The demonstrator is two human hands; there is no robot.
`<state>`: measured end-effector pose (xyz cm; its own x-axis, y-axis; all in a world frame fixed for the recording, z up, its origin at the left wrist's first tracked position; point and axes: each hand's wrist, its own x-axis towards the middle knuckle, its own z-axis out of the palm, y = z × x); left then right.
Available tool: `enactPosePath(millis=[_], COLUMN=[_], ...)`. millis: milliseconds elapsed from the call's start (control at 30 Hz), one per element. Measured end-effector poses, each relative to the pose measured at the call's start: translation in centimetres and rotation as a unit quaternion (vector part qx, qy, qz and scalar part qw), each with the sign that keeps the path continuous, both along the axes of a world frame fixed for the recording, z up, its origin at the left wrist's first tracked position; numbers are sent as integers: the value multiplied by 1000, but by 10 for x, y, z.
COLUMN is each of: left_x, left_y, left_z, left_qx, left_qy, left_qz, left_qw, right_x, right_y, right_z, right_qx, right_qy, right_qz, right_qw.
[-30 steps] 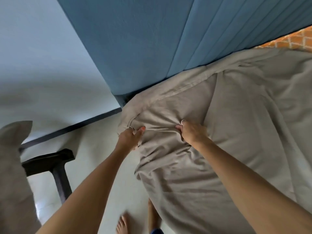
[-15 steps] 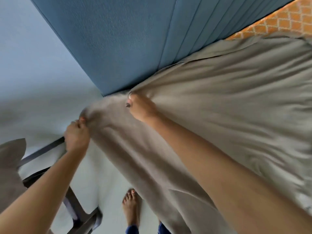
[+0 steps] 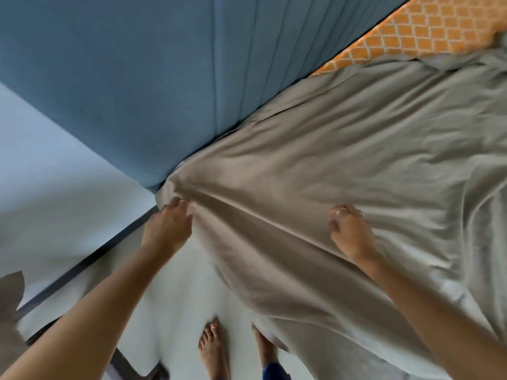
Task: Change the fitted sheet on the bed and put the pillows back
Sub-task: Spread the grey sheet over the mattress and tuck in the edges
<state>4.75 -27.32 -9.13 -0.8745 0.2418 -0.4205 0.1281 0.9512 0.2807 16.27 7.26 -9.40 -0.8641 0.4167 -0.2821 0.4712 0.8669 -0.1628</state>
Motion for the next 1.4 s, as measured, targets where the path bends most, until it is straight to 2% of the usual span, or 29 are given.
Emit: enactPosePath(millis=[133,233,367,500,600,867,1033,1133,1300,1400], left_x=[-17,-38,-63,-88,-108,-161,-174,-172,-170,-169], left_y=[57,106,170,234,286,377,393,394,403,407], left_z=[33,47,45,25,8,-39,-66,-74,-85,-94], left_qx=[-1,-13,-26,-82,-85,-53,-50,-52,-12,8], left_qy=[40,46,62,60,53,53,26,23,74,115], left_qz=[-144,-184,-199,-235,-236,-239,-225,-213,-182,-183], left_qw=[989,982,978,967,967,968,973,976,980,976], right_x=[3,-19,-54,-84,-115,-186,-210,-216,-218,-222], right_y=[58,94,142,187,221,272,278,287,295,294], right_z=[24,38,29,13,1,-29,-43,-45,-42,-42], right_qx=[15,-20,-7,20,39,-21,33,16,-7,12], right_qy=[-86,-92,-95,-86,-42,35,22,26,39,31], right_qz=[-59,-152,-150,-117,-78,-42,-7,-14,-16,-11], right_qw=[994,984,984,989,995,998,999,999,999,999])
